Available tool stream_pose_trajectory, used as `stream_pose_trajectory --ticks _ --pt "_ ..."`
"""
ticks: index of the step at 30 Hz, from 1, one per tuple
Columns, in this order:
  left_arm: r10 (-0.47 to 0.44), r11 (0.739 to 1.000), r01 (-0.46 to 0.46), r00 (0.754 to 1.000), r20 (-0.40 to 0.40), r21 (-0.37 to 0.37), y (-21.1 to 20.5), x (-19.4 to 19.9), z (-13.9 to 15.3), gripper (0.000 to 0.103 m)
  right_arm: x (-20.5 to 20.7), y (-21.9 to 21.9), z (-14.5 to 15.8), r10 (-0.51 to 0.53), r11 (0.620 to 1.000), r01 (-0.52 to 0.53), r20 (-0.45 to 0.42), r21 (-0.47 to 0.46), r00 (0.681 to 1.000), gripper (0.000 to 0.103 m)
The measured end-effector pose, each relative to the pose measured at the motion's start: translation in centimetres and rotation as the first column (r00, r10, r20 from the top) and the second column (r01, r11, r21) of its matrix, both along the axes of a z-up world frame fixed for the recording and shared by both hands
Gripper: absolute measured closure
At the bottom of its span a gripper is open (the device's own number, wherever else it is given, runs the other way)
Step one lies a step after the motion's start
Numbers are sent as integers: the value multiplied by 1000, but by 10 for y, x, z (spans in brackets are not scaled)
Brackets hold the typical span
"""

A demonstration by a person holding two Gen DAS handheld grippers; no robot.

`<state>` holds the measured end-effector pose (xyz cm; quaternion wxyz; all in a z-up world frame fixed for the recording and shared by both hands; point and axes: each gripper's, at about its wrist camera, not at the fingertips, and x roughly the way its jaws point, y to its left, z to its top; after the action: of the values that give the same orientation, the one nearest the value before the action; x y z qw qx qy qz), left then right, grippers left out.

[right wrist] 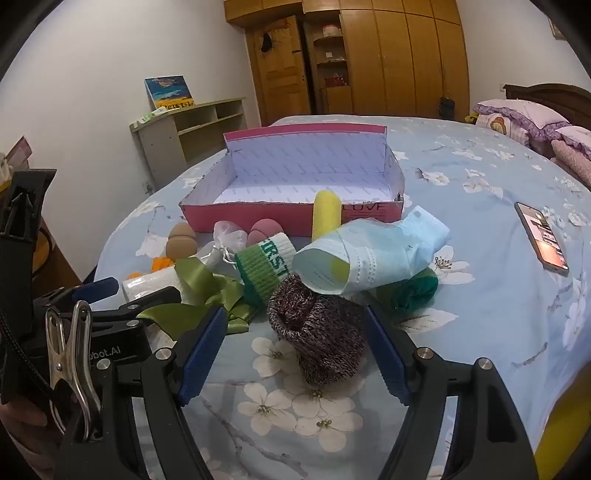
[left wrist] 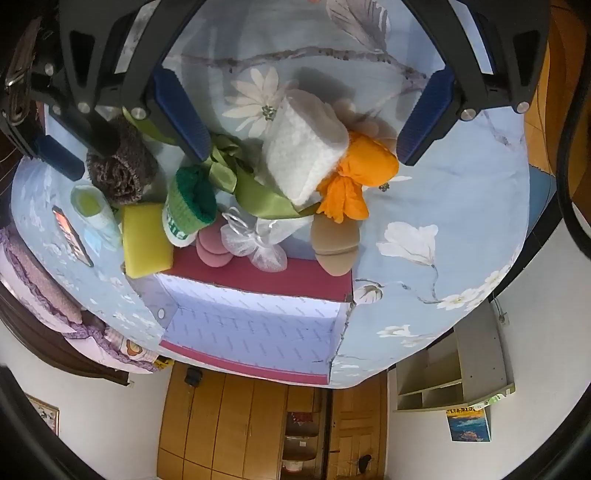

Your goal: Organize soft objects

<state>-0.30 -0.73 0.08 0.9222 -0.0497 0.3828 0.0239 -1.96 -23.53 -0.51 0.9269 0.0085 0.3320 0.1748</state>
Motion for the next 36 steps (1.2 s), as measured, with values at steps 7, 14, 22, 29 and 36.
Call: stream_pose_trajectory --ticks 7,14,22,29,36 --pt "-1 1000 1 1000 -11 -2 0 2 -3 0 0 3 -1 3 1000 -3 -15 7 1000 26" --pt "-1 1000 1 1000 -14 7 1 4 -7 0 1 2 -2 -2 1000 2 -24 17 1000 26" --pt "-4 1000 5 1000 -13 12 2 5 -9 0 0 2 -1 -1 1000 2 -28 23 1000 26" --pt "-8 1000 8 1000 -14 20 -1 4 -10 0 1 -1 -2 -7 999 8 -35 34 999 26" --pt "-7 1000 8 1000 -17 19 -1 5 -10 0 2 -3 -3 -8 999 10 -39 39 999 26"
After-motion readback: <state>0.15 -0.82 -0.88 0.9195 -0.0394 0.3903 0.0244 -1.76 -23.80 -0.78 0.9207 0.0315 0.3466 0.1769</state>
